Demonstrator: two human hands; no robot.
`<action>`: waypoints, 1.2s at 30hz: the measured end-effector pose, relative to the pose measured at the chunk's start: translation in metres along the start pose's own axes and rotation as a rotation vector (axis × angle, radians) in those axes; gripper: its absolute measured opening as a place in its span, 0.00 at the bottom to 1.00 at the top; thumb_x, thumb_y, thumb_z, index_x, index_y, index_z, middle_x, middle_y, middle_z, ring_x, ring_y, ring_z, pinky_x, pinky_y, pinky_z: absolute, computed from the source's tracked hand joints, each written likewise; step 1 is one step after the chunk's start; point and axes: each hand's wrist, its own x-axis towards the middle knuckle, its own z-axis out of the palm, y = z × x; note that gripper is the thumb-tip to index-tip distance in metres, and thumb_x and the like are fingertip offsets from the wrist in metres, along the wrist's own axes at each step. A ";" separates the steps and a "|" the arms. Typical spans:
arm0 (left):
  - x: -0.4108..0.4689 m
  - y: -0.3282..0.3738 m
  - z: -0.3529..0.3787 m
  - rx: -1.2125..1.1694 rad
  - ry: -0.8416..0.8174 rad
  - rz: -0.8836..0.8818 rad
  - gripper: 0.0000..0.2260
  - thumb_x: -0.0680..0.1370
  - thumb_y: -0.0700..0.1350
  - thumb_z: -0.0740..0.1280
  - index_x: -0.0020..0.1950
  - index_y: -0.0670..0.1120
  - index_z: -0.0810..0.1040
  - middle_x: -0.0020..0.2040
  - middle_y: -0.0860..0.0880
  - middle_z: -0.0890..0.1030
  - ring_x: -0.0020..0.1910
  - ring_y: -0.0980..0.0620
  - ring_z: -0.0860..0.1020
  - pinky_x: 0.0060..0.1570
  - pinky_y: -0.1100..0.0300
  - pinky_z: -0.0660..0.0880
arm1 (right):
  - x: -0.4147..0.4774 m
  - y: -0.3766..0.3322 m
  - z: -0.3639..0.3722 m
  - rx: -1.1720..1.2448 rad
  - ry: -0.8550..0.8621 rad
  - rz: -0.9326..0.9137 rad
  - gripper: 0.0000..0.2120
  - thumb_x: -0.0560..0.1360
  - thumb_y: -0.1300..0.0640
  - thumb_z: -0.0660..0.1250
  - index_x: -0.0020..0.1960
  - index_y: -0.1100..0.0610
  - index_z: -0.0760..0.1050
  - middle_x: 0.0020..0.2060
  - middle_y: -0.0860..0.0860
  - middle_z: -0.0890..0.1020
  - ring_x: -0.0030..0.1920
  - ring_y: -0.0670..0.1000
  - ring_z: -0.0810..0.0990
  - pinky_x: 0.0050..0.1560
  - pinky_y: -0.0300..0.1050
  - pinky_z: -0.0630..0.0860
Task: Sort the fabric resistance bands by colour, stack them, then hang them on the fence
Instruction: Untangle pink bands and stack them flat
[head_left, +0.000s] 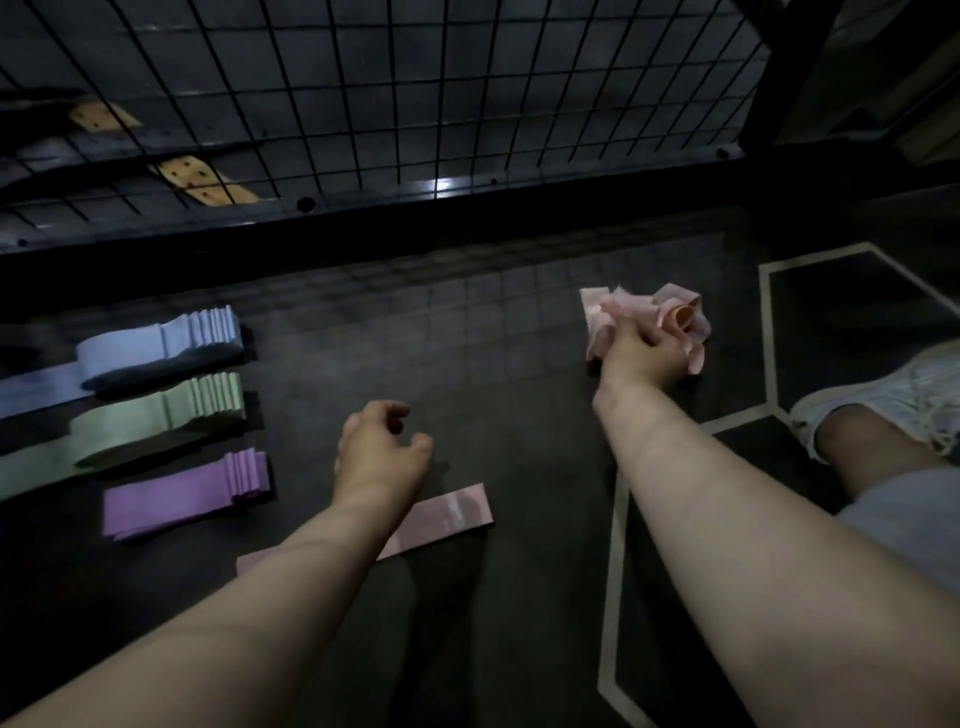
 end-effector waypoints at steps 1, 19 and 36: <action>-0.002 0.008 -0.005 -0.023 0.004 0.013 0.14 0.73 0.46 0.69 0.58 0.52 0.76 0.55 0.49 0.76 0.52 0.46 0.78 0.59 0.47 0.76 | -0.005 -0.012 -0.001 0.039 0.018 -0.001 0.06 0.76 0.56 0.70 0.44 0.46 0.76 0.45 0.44 0.81 0.48 0.46 0.81 0.51 0.39 0.79; -0.090 0.138 -0.134 -0.328 -0.185 0.374 0.14 0.78 0.36 0.66 0.62 0.47 0.78 0.56 0.49 0.81 0.54 0.53 0.79 0.47 0.66 0.75 | -0.124 -0.157 -0.054 -0.036 -0.598 -0.133 0.05 0.78 0.59 0.69 0.54 0.54 0.78 0.52 0.56 0.83 0.54 0.56 0.83 0.47 0.53 0.83; -0.202 0.146 -0.267 -0.600 -0.611 0.456 0.12 0.76 0.37 0.67 0.58 0.33 0.79 0.45 0.38 0.84 0.39 0.48 0.83 0.41 0.58 0.80 | -0.305 -0.235 -0.121 0.156 -1.224 -0.273 0.11 0.82 0.61 0.61 0.61 0.67 0.74 0.52 0.63 0.84 0.53 0.59 0.84 0.50 0.49 0.82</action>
